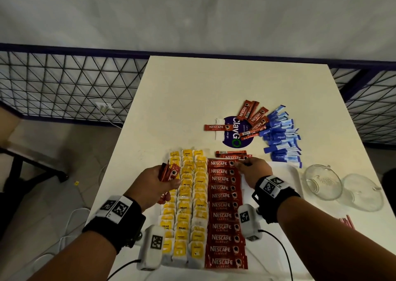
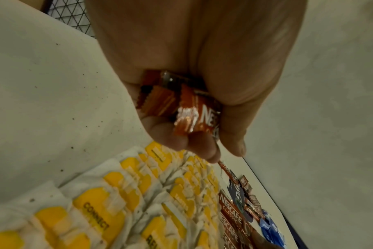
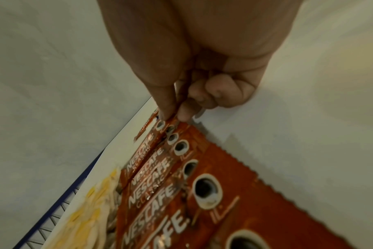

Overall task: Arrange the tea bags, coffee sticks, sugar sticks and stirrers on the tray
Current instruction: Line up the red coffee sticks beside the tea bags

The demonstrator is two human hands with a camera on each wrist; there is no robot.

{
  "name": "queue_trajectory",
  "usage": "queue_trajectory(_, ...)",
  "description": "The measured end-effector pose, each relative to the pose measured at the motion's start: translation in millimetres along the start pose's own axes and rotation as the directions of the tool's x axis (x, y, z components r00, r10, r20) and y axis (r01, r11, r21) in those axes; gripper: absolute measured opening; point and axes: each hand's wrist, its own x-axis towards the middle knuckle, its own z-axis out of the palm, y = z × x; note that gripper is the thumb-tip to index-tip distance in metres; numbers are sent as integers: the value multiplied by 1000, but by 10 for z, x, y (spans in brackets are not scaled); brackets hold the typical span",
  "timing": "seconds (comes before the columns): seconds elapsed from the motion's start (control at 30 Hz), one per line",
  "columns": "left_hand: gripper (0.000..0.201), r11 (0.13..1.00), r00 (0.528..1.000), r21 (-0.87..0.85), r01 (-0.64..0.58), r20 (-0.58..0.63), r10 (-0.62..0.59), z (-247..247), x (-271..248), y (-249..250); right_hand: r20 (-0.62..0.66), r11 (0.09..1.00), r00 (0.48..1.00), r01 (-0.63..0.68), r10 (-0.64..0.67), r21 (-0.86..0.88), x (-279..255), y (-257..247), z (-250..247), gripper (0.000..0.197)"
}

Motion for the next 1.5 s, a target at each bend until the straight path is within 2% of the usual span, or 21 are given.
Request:
queue_trajectory(0.2, 20, 1000, 1000, 11, -9, -1, 9, 9, -35, 12, 7, 1000, 1000, -3, 3, -16, -6, 12, -15, 30)
queue_trajectory(0.27, 18, 1000, 1000, -13, 1, 3, 0, 16, -53, 28, -34, 1000, 999, -8, 8, -23, -55, -4, -50, 36)
queue_trajectory(0.3, 16, 1000, 1000, -23, 3, 7, -3, 20, -63, 36, -65, 1000, 998, 12, -14, -28, -101, -32, -68, 38)
queue_trajectory(0.37, 14, 1000, 999, -29, 0, 34, 1, 33, -81, 72, -69, 990, 988, 138, -138, 1, -247, -157, -85, 38)
queue_trajectory(0.43, 18, 999, 997, -51, -5, 83, 9, 79, -87, 134, 56, 944, 946, 314, -321, 98, -454, -347, -64, 36)
queue_trajectory(0.5, 19, 998, 991, -48, -32, 131, 38, 164, -94, 228, 201, 881, 861, 436, -467, 180, -657, -521, -21, 31)
queue_trajectory(0.57, 17, 997, 982, -32, -67, 172, 71, 254, -93, 329, 271, 844, 802, 480, -533, 240, -773, -623, -7, 18)
queue_trajectory(0.6, 17, 997, 980, -32, -71, 183, 76, 288, -91, 368, 278, 837, 794, 474, -541, 275, -790, -635, -13, 13)
queue_trajectory(0.7, 20, 996, 980, -50, -70, 185, 78, 278, -83, 393, 211, 839, 850, 378, -482, 392, -767, -556, -94, 12)
queue_trajectory(0.77, 14, 995, 981, -86, -56, 180, 71, 241, -81, 378, 183, 824, 887, 295, -425, 483, -746, -471, -154, 14)
queue_trajectory(0.83, 4, 988, 986, -150, -42, 154, 66, 244, -79, 370, 202, 834, 903, 240, -380, 497, -739, -400, -191, 17)
queue_trajectory(0.9, 7, 982, 992, -181, -50, 101, 69, 286, -53, 371, 220, 841, 909, 207, -354, 500, -753, -344, -205, 19)
queue_trajectory(1.1, 11, 993, 992, 10, -116, 50, 115, 421, 41, 441, 196, 848, 918, 214, -344, 485, -779, -273, -284, 15)
queue_trajectory(1.2, 14, 986, 990, 92, -140, -21, 143, 458, 118, 465, 117, 847, 947, 207, -299, 489, -647, -196, -334, 14)
queue_trajectory(1.3, 15, 983, 983, 161, -85, -147, 109, 369, 211, 372, 21, 885, 977, 182, -211, 429, -426, 4, -362, 15)
queue_trajectory(1.5, 15, 987, 975, 157, 31, -222, 4, 150, 263, 38, 63, 952, 992, 85, -108, 293, -158, 282, -251, 15)
